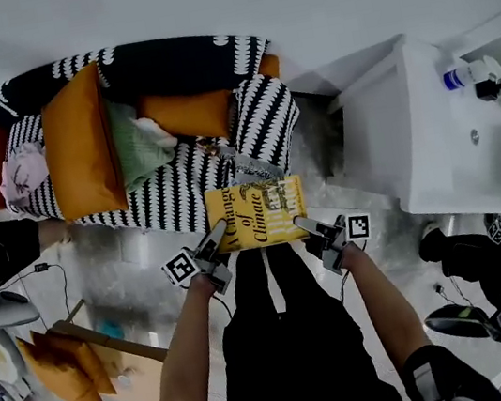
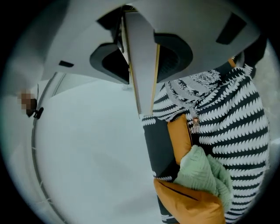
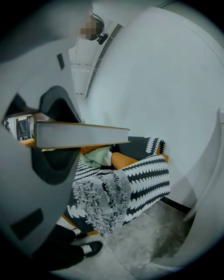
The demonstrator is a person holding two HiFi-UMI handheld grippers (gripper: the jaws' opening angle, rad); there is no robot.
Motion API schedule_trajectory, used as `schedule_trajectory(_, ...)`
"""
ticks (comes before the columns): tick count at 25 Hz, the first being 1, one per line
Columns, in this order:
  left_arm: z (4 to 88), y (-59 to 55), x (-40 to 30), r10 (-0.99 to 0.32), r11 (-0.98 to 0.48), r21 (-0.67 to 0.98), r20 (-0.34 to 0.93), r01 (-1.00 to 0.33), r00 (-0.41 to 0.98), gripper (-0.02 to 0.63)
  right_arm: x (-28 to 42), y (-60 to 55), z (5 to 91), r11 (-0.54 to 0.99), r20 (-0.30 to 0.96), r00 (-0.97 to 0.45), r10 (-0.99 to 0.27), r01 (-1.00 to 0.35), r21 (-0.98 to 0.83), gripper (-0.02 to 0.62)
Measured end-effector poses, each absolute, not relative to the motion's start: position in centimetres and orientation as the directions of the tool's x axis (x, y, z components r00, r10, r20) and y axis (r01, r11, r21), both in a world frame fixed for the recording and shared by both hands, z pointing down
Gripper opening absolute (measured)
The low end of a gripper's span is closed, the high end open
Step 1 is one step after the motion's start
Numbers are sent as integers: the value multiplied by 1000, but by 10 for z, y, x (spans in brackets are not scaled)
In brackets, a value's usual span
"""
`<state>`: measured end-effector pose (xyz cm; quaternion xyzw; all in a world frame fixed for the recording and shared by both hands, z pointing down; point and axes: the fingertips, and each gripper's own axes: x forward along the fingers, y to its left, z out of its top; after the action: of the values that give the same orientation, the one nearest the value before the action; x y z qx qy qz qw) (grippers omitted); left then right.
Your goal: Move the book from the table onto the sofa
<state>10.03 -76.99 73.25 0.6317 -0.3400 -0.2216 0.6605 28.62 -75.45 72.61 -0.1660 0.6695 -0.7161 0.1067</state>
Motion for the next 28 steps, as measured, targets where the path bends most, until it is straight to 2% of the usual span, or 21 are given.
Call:
schedule_trajectory(4,784,-794,102,-590,88,963,256,-254,766,189,285,-777,769,-72,138,-923,-359,-120,-990,152)
schedule_trajectory(8,824,-833,107,-553,50,955,270,-293,788,195,288,-809,808,-72,167,-911,-377,-150,-986,152)
schedule_trajectory(16,866,-877,124,-508,-45,918,319,-395,800,224,299,-839,845,-52,227,-871,-436,-227,-972,152)
schedule_trajectory(23,894,-871,134,-384,-148,814,476,-561,791,249,314,-831,867,-84,281,-817,-503,-278,-957,156)
schedule_trajectory(28,899,-868,129,-363,-182,766,530,-616,766,250,314,-834,869,-58,333,-792,-512,-355,-933,158)
